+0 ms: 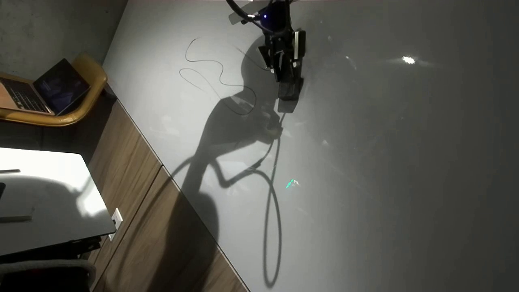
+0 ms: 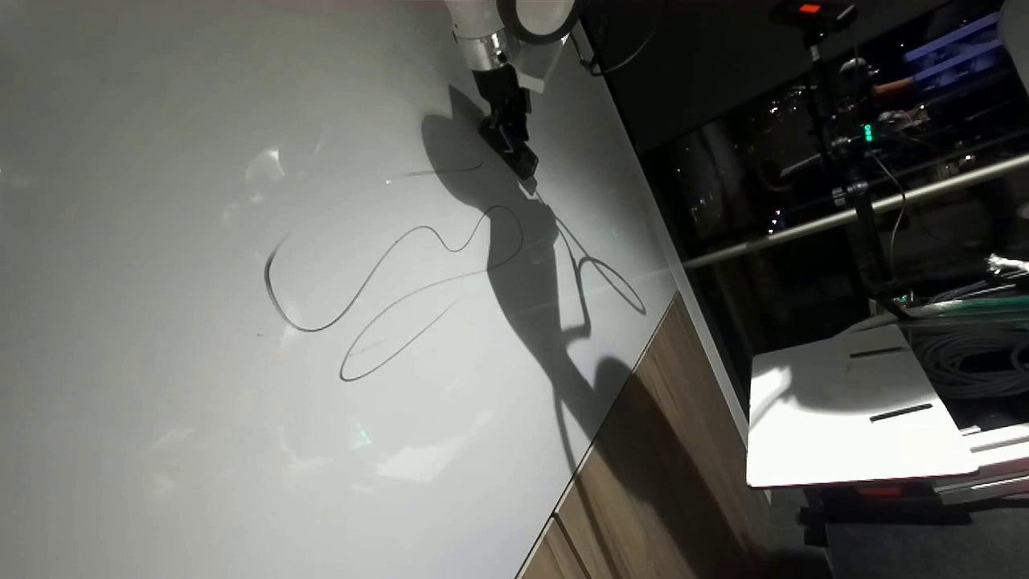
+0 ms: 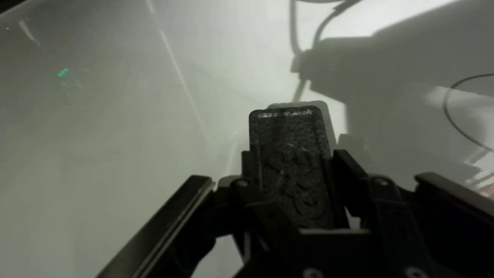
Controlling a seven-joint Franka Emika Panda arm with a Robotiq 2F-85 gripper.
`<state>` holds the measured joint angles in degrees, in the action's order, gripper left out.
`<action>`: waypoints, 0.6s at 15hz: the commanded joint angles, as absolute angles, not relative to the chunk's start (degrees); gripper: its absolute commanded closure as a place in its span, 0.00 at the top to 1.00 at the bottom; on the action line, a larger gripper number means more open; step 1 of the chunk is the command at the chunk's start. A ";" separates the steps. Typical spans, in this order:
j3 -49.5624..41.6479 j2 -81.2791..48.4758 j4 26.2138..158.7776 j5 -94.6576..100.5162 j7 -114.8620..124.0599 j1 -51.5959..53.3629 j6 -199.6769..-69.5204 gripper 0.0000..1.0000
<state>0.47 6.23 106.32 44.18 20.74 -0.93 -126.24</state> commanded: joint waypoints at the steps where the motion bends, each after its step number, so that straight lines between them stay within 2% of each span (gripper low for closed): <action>1: 1.27 6.72 106.59 43.35 21.58 -0.61 -127.61 0.27; 9: 8.95 0.55 98.71 44.33 27.32 5.10 -121.53 0.27</action>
<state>6.51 5.52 105.17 44.18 25.82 2.83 -122.31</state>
